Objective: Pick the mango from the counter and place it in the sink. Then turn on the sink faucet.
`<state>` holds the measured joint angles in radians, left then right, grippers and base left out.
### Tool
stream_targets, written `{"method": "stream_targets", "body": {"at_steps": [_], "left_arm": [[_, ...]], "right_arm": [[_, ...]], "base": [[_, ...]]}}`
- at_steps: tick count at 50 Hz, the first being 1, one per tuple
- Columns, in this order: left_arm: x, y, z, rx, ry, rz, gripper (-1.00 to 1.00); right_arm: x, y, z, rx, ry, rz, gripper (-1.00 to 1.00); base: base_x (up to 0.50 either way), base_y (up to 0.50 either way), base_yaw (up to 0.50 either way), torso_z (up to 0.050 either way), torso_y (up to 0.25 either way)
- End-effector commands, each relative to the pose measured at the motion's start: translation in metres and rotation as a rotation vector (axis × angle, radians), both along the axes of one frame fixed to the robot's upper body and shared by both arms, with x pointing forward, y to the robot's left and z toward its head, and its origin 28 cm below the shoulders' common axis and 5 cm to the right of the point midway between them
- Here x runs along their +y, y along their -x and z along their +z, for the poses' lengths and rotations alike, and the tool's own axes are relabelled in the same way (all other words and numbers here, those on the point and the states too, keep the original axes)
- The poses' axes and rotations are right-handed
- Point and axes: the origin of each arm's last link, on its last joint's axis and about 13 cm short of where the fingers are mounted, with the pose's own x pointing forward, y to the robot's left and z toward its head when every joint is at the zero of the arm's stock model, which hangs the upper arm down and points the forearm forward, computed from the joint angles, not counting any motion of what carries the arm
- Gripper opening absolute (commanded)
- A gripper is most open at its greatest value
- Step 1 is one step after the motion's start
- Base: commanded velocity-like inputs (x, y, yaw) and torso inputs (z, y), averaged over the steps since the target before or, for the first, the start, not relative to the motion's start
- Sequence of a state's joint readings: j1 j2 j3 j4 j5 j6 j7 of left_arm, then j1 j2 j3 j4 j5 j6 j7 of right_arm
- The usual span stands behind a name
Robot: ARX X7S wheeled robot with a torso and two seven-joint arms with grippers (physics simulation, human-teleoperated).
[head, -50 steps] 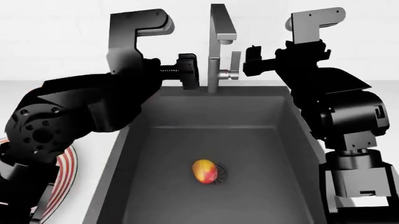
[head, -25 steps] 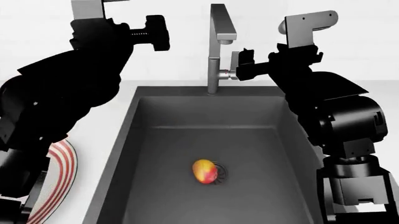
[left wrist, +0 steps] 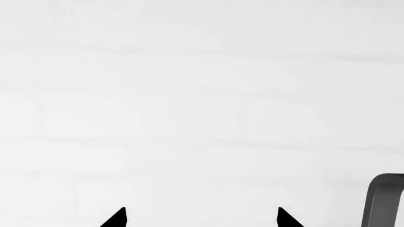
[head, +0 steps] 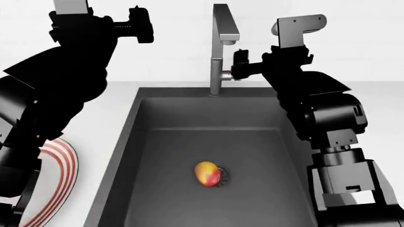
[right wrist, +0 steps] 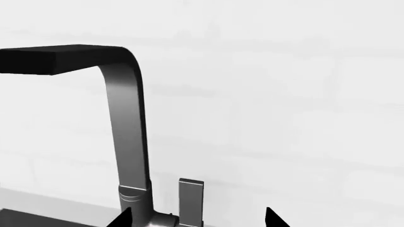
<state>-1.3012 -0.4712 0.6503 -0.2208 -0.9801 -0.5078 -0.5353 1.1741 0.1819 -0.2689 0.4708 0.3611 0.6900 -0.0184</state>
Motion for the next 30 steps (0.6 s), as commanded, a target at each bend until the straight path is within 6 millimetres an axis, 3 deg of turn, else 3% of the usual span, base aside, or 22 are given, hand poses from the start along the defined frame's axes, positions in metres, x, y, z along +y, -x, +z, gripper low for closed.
{"method": "stream_targets", "body": {"at_steps": [1,30], "left_arm": [[0.006,-0.002,0.0,-0.019,-0.019,0.015,1.0],[0.012,-0.003,-0.003,-0.029,-0.025,0.02,1.0]], "right_arm": [[0.006,-0.011,-0.005,0.012,-0.017,-0.001,1.0],[0.006,-0.039,-0.008,0.018,0.016,-0.012,1.0]], "base": [[0.0,0.0,0.0,0.0,0.0],[0.0,0.0,0.0,0.0,0.0]]}}
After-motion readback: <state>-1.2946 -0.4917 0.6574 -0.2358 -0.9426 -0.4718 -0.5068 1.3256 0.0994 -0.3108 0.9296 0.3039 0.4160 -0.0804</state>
